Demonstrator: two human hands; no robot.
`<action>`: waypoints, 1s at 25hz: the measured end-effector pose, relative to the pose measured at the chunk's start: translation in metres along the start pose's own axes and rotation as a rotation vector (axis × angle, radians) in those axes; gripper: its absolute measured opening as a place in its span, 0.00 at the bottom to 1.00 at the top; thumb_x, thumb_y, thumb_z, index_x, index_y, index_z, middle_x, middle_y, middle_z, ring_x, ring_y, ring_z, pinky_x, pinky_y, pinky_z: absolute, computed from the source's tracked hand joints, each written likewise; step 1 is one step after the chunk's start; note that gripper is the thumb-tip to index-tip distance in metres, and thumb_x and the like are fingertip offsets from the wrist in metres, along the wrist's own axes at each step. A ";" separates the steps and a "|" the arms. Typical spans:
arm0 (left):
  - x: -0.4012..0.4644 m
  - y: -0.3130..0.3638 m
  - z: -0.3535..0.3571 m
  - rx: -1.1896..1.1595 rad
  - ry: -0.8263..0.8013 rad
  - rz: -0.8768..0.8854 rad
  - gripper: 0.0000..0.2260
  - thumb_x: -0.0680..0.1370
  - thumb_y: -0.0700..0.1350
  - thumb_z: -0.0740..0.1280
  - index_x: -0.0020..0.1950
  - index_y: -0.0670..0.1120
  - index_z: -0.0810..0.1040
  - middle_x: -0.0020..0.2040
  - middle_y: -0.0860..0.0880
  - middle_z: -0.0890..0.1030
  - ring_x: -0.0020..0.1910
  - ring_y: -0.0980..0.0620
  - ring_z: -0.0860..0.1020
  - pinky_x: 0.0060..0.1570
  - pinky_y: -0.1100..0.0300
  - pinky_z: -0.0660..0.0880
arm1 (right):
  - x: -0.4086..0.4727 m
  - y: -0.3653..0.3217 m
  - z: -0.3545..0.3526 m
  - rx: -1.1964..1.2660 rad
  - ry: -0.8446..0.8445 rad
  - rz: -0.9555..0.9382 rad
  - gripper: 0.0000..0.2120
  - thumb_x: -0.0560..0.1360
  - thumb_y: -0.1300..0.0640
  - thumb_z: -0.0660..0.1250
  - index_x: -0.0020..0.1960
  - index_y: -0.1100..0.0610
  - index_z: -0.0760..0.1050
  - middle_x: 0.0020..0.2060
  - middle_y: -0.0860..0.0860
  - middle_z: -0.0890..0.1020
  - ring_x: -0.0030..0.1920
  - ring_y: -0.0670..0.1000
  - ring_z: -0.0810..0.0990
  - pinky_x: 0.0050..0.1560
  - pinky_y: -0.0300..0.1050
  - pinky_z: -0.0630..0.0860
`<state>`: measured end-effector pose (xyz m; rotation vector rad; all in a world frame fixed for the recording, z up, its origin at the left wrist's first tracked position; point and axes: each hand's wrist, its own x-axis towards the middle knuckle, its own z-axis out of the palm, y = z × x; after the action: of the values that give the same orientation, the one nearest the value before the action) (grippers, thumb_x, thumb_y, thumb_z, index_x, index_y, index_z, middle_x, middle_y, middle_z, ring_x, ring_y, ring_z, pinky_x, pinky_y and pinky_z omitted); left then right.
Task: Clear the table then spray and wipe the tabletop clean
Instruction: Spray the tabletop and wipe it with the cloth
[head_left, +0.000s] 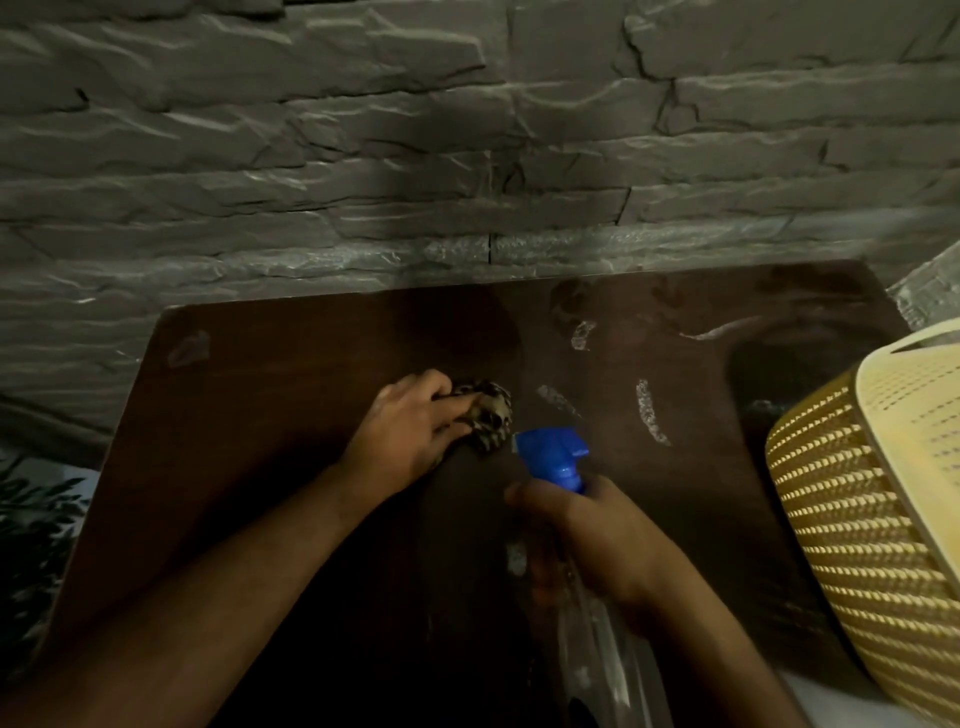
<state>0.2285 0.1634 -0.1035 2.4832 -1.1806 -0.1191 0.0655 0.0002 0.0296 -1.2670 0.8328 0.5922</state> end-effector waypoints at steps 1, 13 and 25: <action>0.011 -0.006 -0.007 0.018 -0.009 -0.074 0.15 0.77 0.56 0.60 0.61 0.55 0.75 0.53 0.51 0.72 0.51 0.49 0.73 0.52 0.53 0.70 | -0.002 0.002 0.002 0.008 -0.017 0.003 0.18 0.72 0.51 0.71 0.56 0.57 0.71 0.30 0.55 0.80 0.28 0.51 0.78 0.30 0.45 0.79; 0.024 0.007 -0.019 0.083 0.021 -0.401 0.14 0.78 0.52 0.64 0.62 0.49 0.78 0.57 0.43 0.74 0.54 0.42 0.75 0.55 0.52 0.70 | -0.023 0.030 0.009 0.006 0.039 0.042 0.16 0.72 0.52 0.71 0.54 0.59 0.74 0.35 0.56 0.78 0.31 0.53 0.77 0.33 0.48 0.78; -0.020 0.075 0.008 0.016 -0.006 -0.242 0.13 0.77 0.51 0.66 0.60 0.51 0.79 0.53 0.45 0.74 0.50 0.44 0.75 0.49 0.52 0.71 | -0.041 0.064 0.006 0.016 0.010 -0.010 0.14 0.73 0.55 0.70 0.55 0.58 0.72 0.30 0.56 0.76 0.27 0.52 0.76 0.28 0.45 0.77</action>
<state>0.1595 0.1334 -0.0841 2.6332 -0.8818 -0.1834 -0.0075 0.0225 0.0264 -1.2593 0.8379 0.5708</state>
